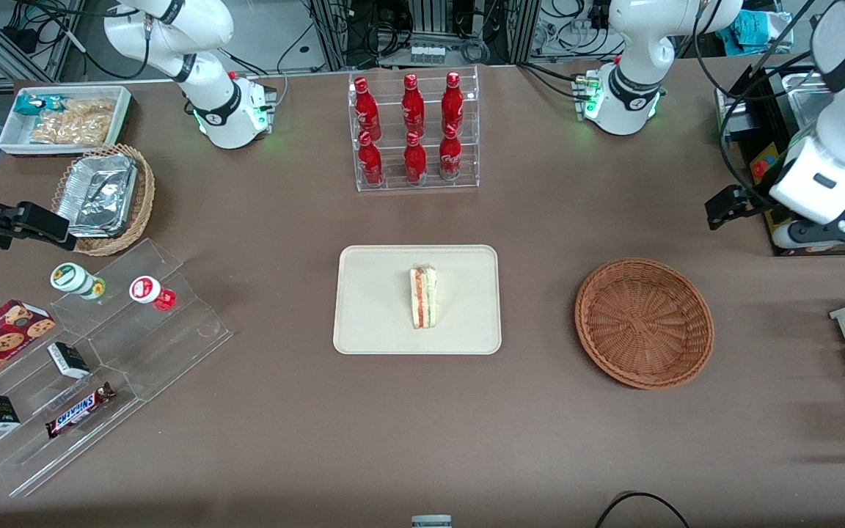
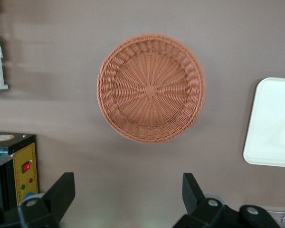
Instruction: Place sandwich from basket to tray
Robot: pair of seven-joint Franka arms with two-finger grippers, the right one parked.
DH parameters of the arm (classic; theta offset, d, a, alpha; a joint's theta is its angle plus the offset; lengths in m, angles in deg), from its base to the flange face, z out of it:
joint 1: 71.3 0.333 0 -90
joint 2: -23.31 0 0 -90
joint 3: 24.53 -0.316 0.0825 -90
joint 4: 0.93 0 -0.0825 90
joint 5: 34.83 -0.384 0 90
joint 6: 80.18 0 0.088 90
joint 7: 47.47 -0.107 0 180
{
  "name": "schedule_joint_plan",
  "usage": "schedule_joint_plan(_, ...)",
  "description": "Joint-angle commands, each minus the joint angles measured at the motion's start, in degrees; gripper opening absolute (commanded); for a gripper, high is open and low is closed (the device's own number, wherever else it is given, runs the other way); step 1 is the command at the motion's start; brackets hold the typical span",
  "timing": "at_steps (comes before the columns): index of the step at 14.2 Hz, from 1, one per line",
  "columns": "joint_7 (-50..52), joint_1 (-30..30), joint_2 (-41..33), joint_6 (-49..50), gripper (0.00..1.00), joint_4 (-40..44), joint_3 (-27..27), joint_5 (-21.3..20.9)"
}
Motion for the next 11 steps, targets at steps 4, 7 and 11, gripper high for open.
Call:
schedule_joint_plan(4, -0.46, 0.01, 0.44, 2.04, 1.0, 2.97, 0.53, 0.44)
schedule_joint_plan(7, -0.55, 0.01, 0.61, 1.77, 1.0, 2.97, 0.53, 0.36)
schedule_joint_plan(11, -0.55, 0.01, 0.7, 1.51, 1.0, 2.97, 0.53, 0.36)
